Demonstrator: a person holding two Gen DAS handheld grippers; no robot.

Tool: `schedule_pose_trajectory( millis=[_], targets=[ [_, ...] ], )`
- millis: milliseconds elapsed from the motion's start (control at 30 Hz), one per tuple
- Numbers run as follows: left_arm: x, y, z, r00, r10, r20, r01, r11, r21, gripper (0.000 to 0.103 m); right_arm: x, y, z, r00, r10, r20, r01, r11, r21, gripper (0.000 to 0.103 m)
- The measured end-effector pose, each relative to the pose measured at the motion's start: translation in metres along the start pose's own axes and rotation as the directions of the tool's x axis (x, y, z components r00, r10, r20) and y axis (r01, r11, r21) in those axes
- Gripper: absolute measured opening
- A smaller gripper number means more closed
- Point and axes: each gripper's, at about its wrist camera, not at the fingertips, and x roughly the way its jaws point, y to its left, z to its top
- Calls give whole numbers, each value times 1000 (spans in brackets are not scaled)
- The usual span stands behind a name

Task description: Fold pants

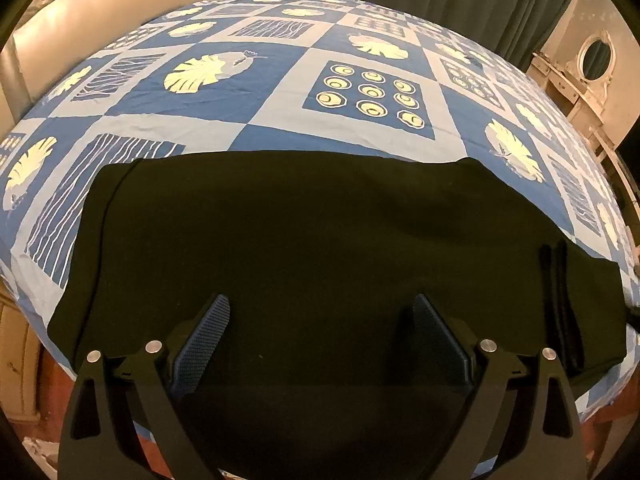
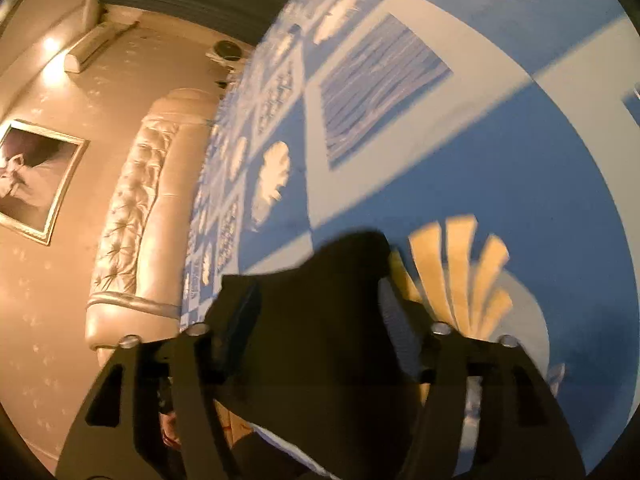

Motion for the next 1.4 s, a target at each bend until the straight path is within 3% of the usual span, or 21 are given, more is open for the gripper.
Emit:
schedule_pose_trajectory(
  millis=[100, 200, 267, 300, 367, 400, 467, 500, 533, 733, 833, 933, 1000, 1067, 1200, 1300, 1400],
  targets=[
    [-1, 1, 0, 1000, -7, 2, 7, 1000, -8, 92, -2, -15, -15, 998, -54, -35, 55, 998, 24, 75],
    [-1, 3, 1, 1000, -18, 4, 18, 1000, -25, 92, -2, -23, -29, 995, -12, -98, 15, 999, 36, 75],
    [-1, 3, 1, 1000, -22, 4, 22, 999, -26, 92, -5, -21, -35, 992, -51, -115, 51, 999, -2, 57],
    [-2, 3, 1, 1000, -23, 4, 23, 999, -24, 92, -3, -20, -37, 988, -80, -129, 77, 997, -27, 38],
    [-2, 4, 0, 1000, -28, 3, 28, 1000, -14, 92, -3, -23, -41, 987, -98, -126, 92, 994, -54, 38],
    [-3, 4, 0, 999, -34, 2, 34, 999, -7, 92, -5, -24, -41, 989, -85, -122, 80, 996, -40, 42],
    [-6, 6, 0, 998, -57, -3, 57, 998, -5, 92, -12, -24, -40, 993, -57, -106, 57, 998, -4, 63],
    [-10, 9, 0, 996, -88, -4, 88, 996, -13, 92, -18, -23, -41, 995, -48, -86, 48, 999, 0, 81],
    [-14, 11, 0, 994, -113, -4, 113, 993, -19, 92, -26, -19, -43, 997, -53, -58, 53, 999, -7, 84],
    [-46, 45, -1, 979, -204, 23, 203, 979, 20, 92, -38, -10, -47, 996, -86, -25, 86, 996, -35, 84],
    [-60, 85, -1, 967, -250, 58, 252, 967, -40, 92, -39, -13, -46, 996, -84, -7, 84, 996, -11, 84],
    [-63, 135, 2, 945, -316, 87, 326, 928, -177, 92, -36, -9, -46, 997, -74, 6, 74, 997, -3, 84],
    [-59, 173, 0, 921, -368, 125, 389, 879, -275, 92, -34, -6, -45, 998, -69, 10, 69, 998, -7, 84],
    [-49, 199, -2, 911, -392, 129, 412, 844, -344, 92, -34, -6, -45, 997, -71, 13, 71, 997, -12, 84],
    [-28, 222, 1, 899, -421, 116, 431, 813, -390, 92, -30, -9, -45, 997, -79, 7, 79, 997, -7, 84],
    [-13, 220, 8, 885, -457, 88, 455, 807, -376, 92, -28, -11, -47, 996, -89, -2, 89, 996, -4, 84],
    [-6, 209, 12, 879, -473, 53, 465, 828, -314, 92, -24, -14, -48, 995, -96, -9, 96, 995, 3, 84]
  ],
)
